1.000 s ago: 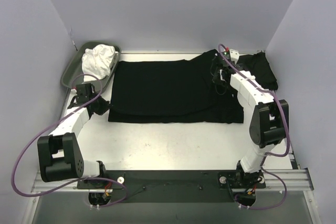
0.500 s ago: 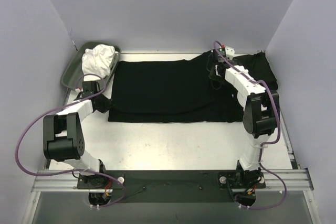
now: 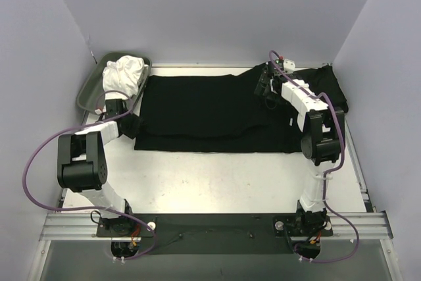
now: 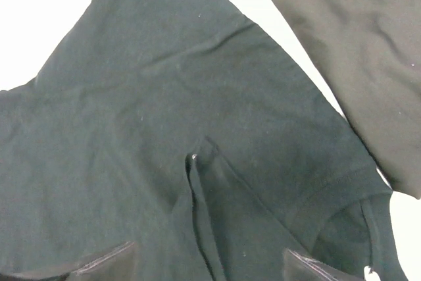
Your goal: Fold and stack the t-shirts
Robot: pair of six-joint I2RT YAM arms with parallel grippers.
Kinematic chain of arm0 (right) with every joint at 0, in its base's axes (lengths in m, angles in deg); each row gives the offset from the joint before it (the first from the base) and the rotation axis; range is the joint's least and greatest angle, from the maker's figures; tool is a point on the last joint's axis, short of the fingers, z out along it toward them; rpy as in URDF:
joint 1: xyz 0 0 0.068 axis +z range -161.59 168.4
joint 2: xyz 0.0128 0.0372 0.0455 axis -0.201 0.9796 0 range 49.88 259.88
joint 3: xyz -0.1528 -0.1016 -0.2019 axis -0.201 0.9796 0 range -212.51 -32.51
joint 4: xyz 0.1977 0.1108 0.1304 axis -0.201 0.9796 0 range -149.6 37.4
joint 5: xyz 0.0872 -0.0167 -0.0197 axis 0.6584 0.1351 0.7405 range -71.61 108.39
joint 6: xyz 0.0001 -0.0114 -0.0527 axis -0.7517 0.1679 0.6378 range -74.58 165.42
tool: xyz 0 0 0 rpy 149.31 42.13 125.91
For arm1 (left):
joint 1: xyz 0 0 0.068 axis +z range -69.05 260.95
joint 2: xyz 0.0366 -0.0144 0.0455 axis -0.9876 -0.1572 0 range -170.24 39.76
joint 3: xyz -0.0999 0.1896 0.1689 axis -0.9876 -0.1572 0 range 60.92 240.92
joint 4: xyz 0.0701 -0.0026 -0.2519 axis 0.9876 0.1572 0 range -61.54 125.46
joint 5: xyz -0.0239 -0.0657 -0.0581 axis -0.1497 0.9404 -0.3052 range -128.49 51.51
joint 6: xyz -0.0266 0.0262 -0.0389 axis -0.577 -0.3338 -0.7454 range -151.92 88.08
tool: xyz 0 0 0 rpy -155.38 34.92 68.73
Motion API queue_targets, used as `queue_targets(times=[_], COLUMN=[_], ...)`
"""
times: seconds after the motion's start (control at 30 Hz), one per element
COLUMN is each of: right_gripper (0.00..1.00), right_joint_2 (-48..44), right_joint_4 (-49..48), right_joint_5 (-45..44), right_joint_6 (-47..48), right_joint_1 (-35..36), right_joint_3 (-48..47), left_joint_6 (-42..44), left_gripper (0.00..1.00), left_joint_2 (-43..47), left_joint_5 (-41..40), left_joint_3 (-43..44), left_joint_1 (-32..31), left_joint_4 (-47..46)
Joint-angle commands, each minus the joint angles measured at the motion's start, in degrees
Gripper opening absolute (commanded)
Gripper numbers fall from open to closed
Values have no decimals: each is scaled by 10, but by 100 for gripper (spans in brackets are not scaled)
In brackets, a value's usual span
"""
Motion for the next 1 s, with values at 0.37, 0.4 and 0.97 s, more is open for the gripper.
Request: queue_targets(times=[0.37,0.4,0.97], right_gripper=[100,100,100], right_joint_2=[-117,-128,-185], right_joint_4=[-37,-37,25], right_joint_5=[-2,25,174], right_joint_6=[-7,-6,-11], right_joint_1=[2,6,268], right_joint_3=[87,97,144], left_joint_6=[-31,-32,71], left_gripper=[84,84,84], left_joint_2=[124,139,372], left_joint_5=[23,26,15], left_joint_3=[77,70,-99], left_joint_1=[2,-5,-124], left_joint_4=[-10,-9,66])
